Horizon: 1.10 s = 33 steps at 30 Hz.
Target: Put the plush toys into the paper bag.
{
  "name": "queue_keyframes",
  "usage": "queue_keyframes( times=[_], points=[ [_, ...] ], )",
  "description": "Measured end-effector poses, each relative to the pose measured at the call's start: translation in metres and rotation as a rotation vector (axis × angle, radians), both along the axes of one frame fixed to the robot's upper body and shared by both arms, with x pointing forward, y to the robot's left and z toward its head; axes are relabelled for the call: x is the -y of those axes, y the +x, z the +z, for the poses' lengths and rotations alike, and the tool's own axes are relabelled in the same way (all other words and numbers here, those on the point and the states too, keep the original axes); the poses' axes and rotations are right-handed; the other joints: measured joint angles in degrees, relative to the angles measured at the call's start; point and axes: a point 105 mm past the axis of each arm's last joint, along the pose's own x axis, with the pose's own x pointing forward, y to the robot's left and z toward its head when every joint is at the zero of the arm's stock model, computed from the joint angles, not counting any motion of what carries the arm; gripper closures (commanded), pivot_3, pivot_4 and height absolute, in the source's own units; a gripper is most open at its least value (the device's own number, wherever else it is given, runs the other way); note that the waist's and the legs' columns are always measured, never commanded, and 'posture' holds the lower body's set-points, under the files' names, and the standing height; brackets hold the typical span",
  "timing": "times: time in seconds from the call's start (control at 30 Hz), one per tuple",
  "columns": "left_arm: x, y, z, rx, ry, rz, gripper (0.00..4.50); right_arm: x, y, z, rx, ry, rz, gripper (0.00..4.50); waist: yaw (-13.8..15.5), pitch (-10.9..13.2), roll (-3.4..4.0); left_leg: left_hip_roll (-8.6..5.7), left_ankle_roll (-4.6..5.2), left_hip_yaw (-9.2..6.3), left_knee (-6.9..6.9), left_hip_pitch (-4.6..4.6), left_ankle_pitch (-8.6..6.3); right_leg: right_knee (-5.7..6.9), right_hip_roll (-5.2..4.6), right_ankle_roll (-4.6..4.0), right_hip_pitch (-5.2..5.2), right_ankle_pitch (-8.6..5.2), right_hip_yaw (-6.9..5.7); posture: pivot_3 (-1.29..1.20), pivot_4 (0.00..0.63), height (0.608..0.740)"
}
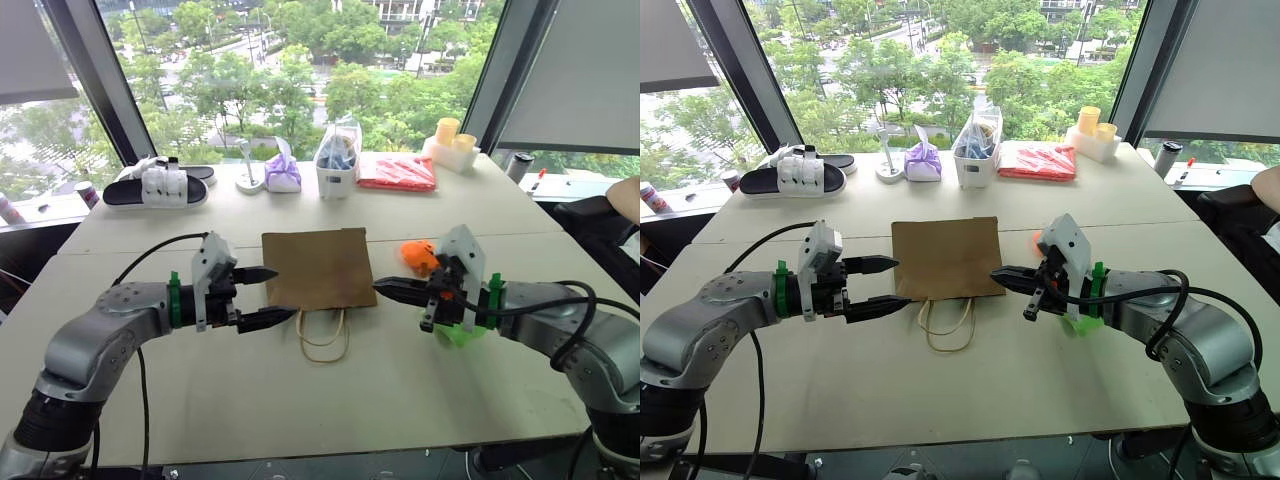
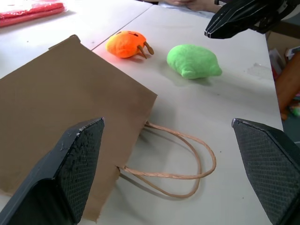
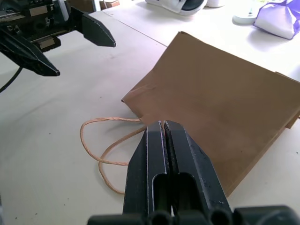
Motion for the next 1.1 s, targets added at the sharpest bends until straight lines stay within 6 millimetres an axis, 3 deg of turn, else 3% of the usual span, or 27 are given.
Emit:
queue_keyframes(
  times=[0.73, 1.1],
  points=[
    [0.005, -0.004, -0.006, 0.02, 0.017, -0.035, 0.03, 0.006, -0.003, -0.013, -0.044, -0.026, -0.009, 4.5, 0.1, 0.0, 0.0, 0.08, 0.0, 0.01, 0.02, 0.0, 0.0, 0.0, -0.01, 0.0, 0.01, 0.0, 0.01, 0.0, 0.15, 0.74],
    [-0.006, -0.002, -0.016, 0.109, 0.099, -0.065, 0.03, 0.014, -0.003, -0.016, -0.052, -0.061, -0.034, 4.5, 0.2, 0.0, 0.0, 0.09, 0.0, 0.03, 0.02, 0.0, 0.0, -0.01, -0.01, 0.0, 0.01, 0.0, 0.0, 0.0, 0.15, 0.74]
  ],
)
